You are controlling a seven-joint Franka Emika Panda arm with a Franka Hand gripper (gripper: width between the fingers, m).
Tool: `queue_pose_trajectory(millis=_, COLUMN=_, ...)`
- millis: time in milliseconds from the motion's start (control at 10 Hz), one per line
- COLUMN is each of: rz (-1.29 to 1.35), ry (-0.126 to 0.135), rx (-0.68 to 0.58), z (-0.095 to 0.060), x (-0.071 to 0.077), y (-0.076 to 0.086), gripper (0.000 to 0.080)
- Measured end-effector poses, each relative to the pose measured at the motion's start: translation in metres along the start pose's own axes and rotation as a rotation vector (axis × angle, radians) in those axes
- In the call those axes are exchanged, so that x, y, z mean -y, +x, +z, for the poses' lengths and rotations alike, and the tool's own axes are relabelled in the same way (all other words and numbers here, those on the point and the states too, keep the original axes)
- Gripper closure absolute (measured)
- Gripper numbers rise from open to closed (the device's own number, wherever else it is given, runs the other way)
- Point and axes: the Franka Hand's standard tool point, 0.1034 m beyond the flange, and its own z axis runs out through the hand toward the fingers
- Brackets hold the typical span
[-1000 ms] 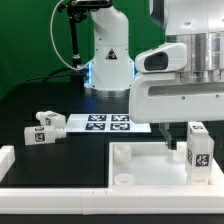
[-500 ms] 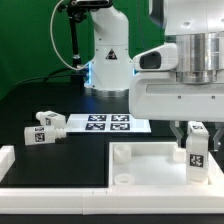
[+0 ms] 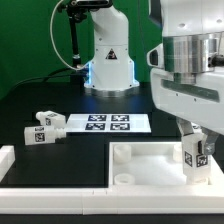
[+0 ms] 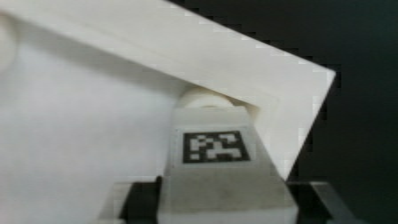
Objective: Assemble one leg
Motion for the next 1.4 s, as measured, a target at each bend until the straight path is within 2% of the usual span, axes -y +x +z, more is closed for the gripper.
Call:
queue_pose_trajectory(millis=100, rz=0.131, ry=0.016, rx=-0.009, z=0.0009, x=-0.0014, y=-0.0061, gripper=0.0514)
queue_pose_trajectory(millis=200, rz=0.153, ry=0.018, rx=-0.017, z=0.0011, x=-0.0008, y=-0.0112, gripper=0.0514)
queue_pose_trajectory(millis=400, rz=0.028, ry=0.017, rx=-0.021, z=0.0007, x=-0.0008, y=-0.0075, gripper=0.0504)
queue_pose_trajectory(millis=600, rz=-0.461, ry=0.005, rx=-0.043, z=-0.0003, x=0.0018, y=-0.0045, gripper=0.0193)
queue_pose_trajectory(millis=700, rz=-0.609, ry=-0.001, rx=-0.042, z=0.0007, x=0.0013, y=-0.0074, gripper=0.0163)
queue_pose_trajectory(millis=1000, rz=-0.811, ry=-0.011, rx=-0.043, z=0.0023, x=-0.0008, y=-0.0068, gripper=0.0152)
queue_pose_trajectory(millis=1200, rz=-1.212, ry=-0.051, rx=-0.065, z=-0.0011, x=0.0026, y=-0.0039, gripper=0.0151)
queue_pose_trajectory(millis=1300, rz=-1.297, ry=-0.048, rx=-0.063, z=-0.0014, x=0.0042, y=-0.0044, gripper=0.0151)
queue_pose_trajectory(millis=1400, rz=-1.255, ry=-0.047, rx=-0.063, z=-0.0012, x=0.004, y=-0.0043, gripper=0.0273)
